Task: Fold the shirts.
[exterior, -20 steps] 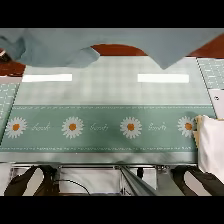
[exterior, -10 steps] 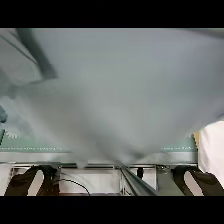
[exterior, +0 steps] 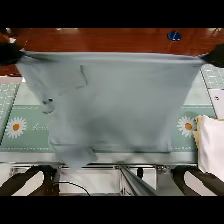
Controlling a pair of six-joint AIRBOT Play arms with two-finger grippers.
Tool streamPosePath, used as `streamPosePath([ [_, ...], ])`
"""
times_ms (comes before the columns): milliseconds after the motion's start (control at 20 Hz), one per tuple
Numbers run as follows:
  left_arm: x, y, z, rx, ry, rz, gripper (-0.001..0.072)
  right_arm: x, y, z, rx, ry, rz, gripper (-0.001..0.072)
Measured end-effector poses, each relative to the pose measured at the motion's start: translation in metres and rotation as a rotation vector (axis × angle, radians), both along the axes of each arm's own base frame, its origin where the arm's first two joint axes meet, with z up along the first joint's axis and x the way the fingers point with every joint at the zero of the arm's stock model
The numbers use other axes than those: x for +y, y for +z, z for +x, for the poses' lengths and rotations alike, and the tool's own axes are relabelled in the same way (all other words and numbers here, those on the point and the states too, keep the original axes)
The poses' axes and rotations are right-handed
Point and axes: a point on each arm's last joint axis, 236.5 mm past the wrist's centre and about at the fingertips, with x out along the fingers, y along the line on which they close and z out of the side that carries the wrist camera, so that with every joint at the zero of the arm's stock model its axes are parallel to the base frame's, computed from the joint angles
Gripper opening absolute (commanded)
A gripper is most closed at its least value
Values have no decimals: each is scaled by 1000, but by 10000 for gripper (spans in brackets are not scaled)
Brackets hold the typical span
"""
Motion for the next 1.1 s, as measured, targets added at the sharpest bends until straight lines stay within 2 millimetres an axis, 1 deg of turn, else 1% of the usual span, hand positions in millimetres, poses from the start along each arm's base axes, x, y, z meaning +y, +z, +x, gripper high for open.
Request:
streamPosePath([
  [100, -9, -37, 37, 63, -17, -27, 21, 0, -46, 39, 66, -4, 53, 22],
  [200, -17, -72, 73, 114, -30, -41, 21, 1, -85, 76, 110, -11, 111, 22],
  [300, -22, -102, 103, 154, -31, -58, 22, 0, -119, 109, 143, -22, 151, 22],
  [400, -25, -130, 130, 186, -15, -84, 21, -2, -149, 138, 175, -42, 189, 22],
  [550, -27, -167, 154, 235, 27, -136, 23, -4, -185, 171, 210, -82, 241, 22],
  [600, -29, -181, 157, 260, 37, -155, 23, -4, -196, 177, 222, -88, 253, 22],
  [700, -34, -197, 162, 288, 45, -193, 22, -2, -213, 183, 250, -96, 275, 22],
  [750, -36, -203, 160, 310, 46, -205, 22, -1, -219, 183, 267, -93, 278, 22],
  [800, -35, -204, 160, 316, 45, -220, 22, -1, -223, 181, 284, -90, 281, 22],
  [900, -29, -200, 156, 334, 18, -228, 22, -7, -220, 176, 301, -84, 286, 22],
  [1000, -28, -197, 140, 396, -51, -230, 22, -10, -214, 162, 336, -45, 277, 22],
  [1050, -28, -200, 128, 442, -88, -228, 22, -10, -214, 152, 366, -17, 268, 22],
  [1100, -28, -207, 111, 507, -124, -221, 23, -11, -218, 141, 406, 7, 251, 22],
])
